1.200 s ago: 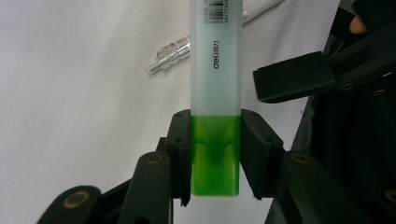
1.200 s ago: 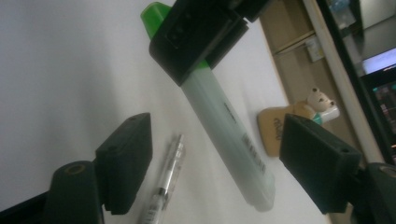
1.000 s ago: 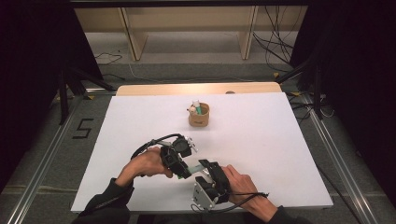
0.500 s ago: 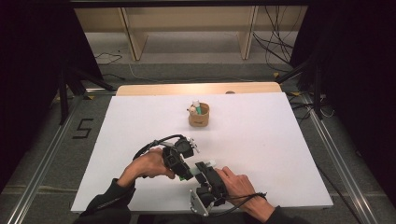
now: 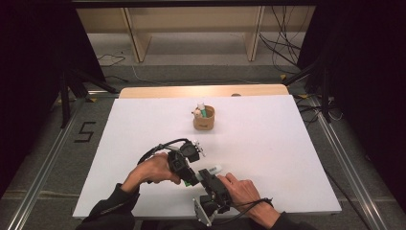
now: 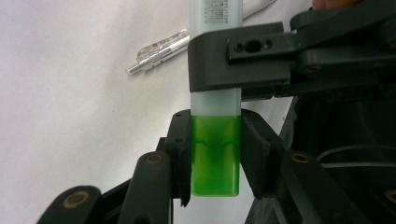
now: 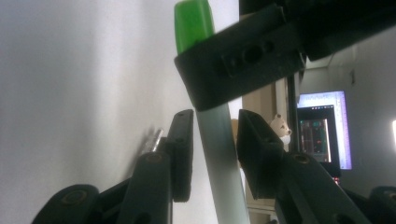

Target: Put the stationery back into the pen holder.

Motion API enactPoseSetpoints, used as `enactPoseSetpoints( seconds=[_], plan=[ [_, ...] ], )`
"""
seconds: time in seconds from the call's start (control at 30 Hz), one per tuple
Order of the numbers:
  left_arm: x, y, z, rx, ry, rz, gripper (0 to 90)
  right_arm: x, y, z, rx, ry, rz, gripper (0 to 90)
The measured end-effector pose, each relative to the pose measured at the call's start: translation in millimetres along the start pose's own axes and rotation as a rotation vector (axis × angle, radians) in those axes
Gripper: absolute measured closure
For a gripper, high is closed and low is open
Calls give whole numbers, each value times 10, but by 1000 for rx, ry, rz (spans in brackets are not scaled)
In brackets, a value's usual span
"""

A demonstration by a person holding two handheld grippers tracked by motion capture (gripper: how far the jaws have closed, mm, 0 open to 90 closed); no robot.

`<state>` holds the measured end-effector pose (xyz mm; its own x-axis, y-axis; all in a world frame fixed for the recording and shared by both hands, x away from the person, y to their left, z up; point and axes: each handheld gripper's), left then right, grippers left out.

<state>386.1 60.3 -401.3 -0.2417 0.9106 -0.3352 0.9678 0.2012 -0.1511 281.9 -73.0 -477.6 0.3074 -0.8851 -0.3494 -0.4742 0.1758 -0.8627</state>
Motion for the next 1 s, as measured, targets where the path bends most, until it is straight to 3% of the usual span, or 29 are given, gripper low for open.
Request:
enactPoseSetpoints(
  seconds=[0.33,0.57,0.93,1.0],
  plan=[
    [-3,15,16,7,-8,-18,663,18,43,21,12,12,-57,751],
    [7,26,7,14,-24,-30,651,28,41,25,9,15,-67,772],
    [199,53,-149,1,-66,-43,430,124,-16,1,13,34,-47,772],
    [260,55,-164,-4,-79,-63,415,156,-27,-1,12,35,-38,772]
  ],
)
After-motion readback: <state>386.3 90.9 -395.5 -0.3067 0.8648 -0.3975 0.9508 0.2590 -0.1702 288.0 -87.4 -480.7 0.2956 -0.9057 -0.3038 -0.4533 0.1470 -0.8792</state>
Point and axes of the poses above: each handheld gripper's, and its own axes: z roughly forward along the jaws, x roughly out of its underside, y roughly to its left, and after that the axes turned 12 degrees about z, right-handed
